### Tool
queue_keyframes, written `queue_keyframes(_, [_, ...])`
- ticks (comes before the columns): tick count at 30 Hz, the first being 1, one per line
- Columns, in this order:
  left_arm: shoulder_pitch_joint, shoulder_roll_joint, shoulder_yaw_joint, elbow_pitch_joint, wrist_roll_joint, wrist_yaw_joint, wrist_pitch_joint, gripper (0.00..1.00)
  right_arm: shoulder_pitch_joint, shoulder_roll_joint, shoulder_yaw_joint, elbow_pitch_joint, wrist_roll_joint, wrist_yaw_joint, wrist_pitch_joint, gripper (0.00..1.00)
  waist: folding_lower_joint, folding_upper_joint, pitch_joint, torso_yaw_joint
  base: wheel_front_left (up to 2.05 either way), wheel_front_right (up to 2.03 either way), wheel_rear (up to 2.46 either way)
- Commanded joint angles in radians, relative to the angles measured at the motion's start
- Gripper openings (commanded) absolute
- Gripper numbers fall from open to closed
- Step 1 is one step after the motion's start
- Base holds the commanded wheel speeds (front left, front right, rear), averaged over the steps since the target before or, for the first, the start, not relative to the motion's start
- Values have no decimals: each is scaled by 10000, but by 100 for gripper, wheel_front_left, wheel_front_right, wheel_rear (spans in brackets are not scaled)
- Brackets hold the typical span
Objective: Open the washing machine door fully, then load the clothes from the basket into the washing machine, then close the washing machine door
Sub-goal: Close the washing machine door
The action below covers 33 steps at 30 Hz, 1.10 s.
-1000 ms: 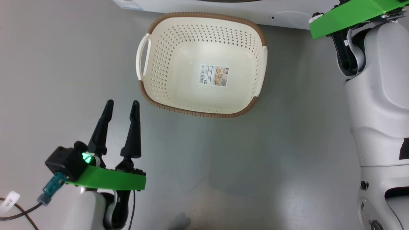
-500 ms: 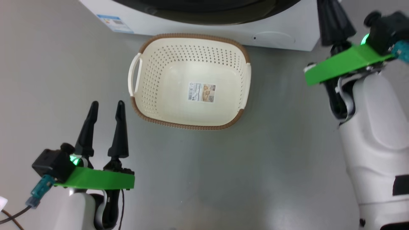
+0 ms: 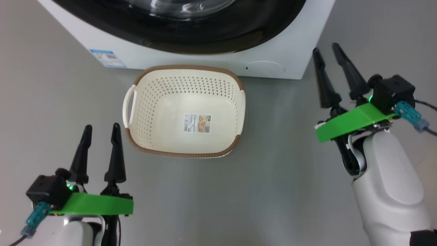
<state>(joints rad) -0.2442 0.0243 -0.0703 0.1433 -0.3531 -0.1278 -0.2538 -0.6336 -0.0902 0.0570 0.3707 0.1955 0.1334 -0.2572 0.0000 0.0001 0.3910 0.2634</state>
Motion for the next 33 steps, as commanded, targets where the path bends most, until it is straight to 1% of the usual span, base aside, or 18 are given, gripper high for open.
queue_keyframes(1, [160,260,423,-202,121,-29,-80,100,338,274,165,-368,17,-27,-46,100,0,-1,-439,-398,0,0,0])
queue_keyframes(16, [1357,260,1135,-300,518,-29,-80,100,2845,393,-500,-1174,199,-27,-46,100,0,-1,-1948,-1355,0,0,0])
queue_keyframes(20, [1741,267,1344,-389,734,-29,-80,100,3500,397,-503,-1414,299,-27,-46,100,0,-1,-2293,-1638,0,0,0])
queue_keyframes(29, [2337,263,1443,-459,893,-29,-80,100,4424,398,-495,-1621,204,-27,-46,100,0,-1,-2859,-1899,0,0,0])
queue_keyframes(33, [2575,265,1437,-409,1139,-29,-80,100,4765,399,-492,-1646,127,-27,-46,100,0,-1,-3120,-1932,0,0,0])
